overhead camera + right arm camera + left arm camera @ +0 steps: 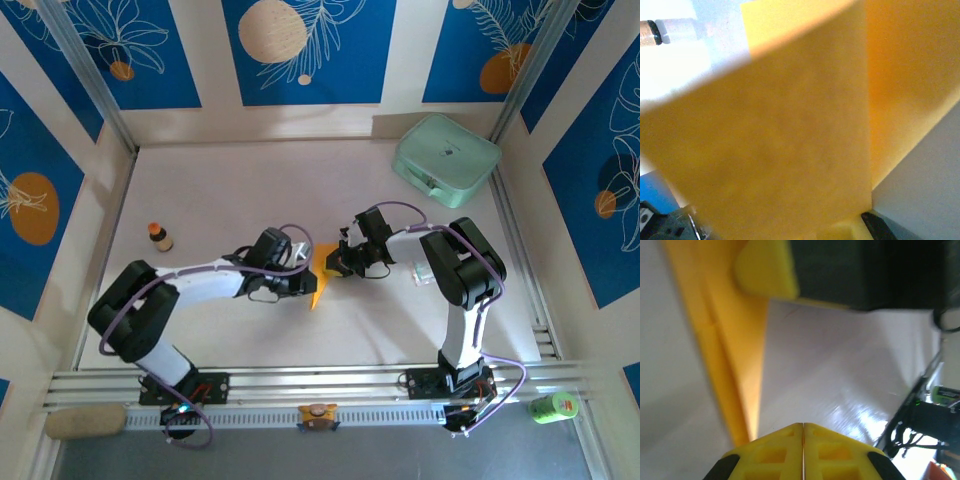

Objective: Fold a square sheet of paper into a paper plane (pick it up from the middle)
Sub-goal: Fold the wing for the fifth time at the center of the table.

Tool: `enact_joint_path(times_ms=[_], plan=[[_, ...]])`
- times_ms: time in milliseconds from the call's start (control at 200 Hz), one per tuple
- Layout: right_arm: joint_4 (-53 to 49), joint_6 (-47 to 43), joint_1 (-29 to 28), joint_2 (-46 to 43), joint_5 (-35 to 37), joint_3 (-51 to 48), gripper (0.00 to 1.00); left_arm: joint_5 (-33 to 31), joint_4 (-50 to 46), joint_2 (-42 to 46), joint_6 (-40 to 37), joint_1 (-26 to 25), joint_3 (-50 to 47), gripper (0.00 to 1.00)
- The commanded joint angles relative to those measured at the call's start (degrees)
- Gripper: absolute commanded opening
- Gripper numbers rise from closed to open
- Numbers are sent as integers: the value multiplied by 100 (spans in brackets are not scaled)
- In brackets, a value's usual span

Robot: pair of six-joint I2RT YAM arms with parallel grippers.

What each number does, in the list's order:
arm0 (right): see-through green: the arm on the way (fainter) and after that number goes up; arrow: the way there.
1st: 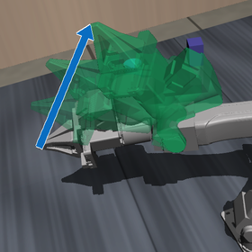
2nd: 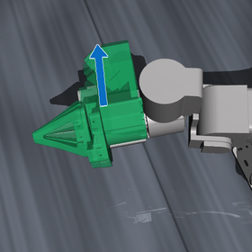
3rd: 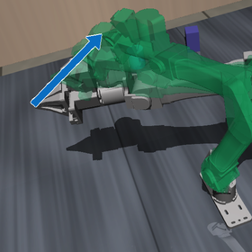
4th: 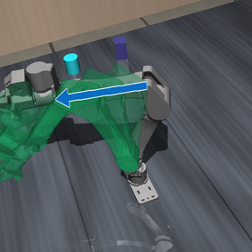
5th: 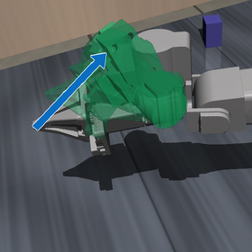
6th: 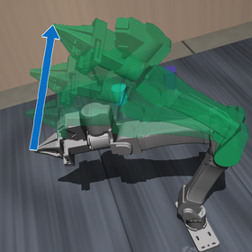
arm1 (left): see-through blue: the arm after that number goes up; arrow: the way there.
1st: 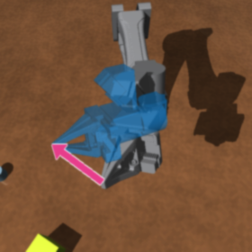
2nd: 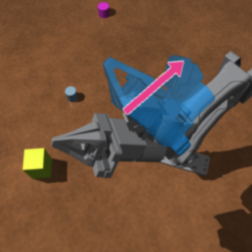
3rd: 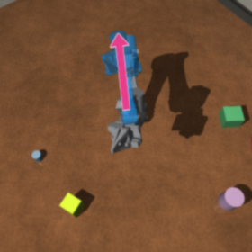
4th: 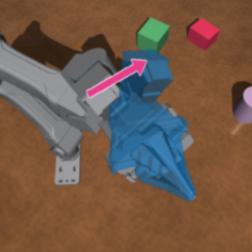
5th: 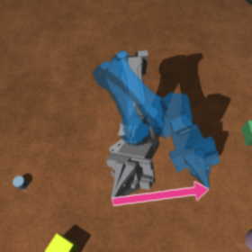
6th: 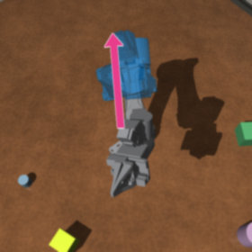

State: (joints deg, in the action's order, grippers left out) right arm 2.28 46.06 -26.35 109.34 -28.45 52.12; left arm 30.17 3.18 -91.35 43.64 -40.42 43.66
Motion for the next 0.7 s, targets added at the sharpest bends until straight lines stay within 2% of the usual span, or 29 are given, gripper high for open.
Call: enact_joint_path(times_ms=[0,120,325,690], plan=[[-509,75,68,129,458,-177,3,582,602,-428,210,-51,238,11],[-505,74,72,129,450,-191,3,742,491,-818,180,-79,297,12],[-518,66,82,104,461,-202,3,339,-180,-850,-22,-80,-48,10],[-542,69,95,93,462,-193,3,134,-351,27,110,-94,-883,9]])
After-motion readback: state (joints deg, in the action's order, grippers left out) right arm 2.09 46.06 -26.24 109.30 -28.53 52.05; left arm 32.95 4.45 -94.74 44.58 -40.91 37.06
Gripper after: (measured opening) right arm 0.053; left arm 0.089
